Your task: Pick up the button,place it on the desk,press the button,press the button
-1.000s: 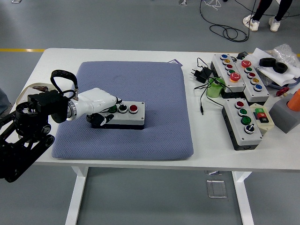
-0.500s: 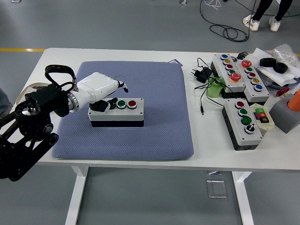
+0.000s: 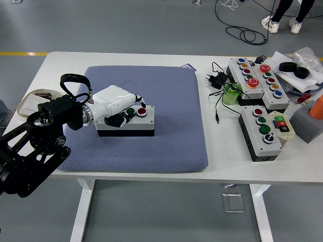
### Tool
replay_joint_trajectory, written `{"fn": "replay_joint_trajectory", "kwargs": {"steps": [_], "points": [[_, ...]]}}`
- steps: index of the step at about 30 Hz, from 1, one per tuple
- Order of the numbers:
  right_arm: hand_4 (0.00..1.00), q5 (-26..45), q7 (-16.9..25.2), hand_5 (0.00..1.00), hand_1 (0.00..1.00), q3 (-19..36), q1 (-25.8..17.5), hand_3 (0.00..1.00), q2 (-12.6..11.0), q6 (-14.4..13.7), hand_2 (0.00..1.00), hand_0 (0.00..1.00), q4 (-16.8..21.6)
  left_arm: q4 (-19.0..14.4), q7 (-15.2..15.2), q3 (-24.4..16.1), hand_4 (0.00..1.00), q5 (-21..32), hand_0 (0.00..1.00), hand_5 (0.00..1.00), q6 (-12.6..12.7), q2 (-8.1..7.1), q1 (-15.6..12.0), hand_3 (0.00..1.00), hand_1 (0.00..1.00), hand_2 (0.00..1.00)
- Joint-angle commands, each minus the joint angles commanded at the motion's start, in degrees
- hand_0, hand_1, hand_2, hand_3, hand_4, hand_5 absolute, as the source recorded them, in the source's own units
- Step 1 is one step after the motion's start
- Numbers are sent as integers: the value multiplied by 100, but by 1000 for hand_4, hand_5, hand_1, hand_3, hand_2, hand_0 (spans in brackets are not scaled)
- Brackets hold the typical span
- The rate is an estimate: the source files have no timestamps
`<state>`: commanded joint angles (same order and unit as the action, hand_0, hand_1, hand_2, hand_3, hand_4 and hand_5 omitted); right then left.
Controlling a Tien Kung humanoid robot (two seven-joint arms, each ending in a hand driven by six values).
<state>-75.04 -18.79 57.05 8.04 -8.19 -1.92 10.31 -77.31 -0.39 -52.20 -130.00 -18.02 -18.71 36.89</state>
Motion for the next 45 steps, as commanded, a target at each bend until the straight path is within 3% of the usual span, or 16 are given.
{"fn": "replay_joint_trajectory", "kwargs": {"steps": [24,31,40,44,45], "points": [[362,-27,-4,233,635,9,-15,578,-1,1,662,658,0,382,5,149,458,0,87,2,-354,95,-20,761,2,2],[362,-16,-2,232,635,12,0,578,-3,-3,661,657,0,248,60,-31,455,0,87,2,-122,58,-30,761,2,2],[362,-32,-3,233,634,27,-8,578,-7,0,662,658,0,-247,110,-612,447,0,85,2,113,-35,-129,760,2,2],[362,-37,-4,233,634,36,-10,578,-6,-1,662,658,0,-234,158,-831,447,0,85,2,540,-41,-191,760,2,2],[362,-33,-3,233,633,31,-9,578,-6,-1,661,657,0,-182,232,-916,635,0,100,16,774,-35,-231,760,2,2]]}}
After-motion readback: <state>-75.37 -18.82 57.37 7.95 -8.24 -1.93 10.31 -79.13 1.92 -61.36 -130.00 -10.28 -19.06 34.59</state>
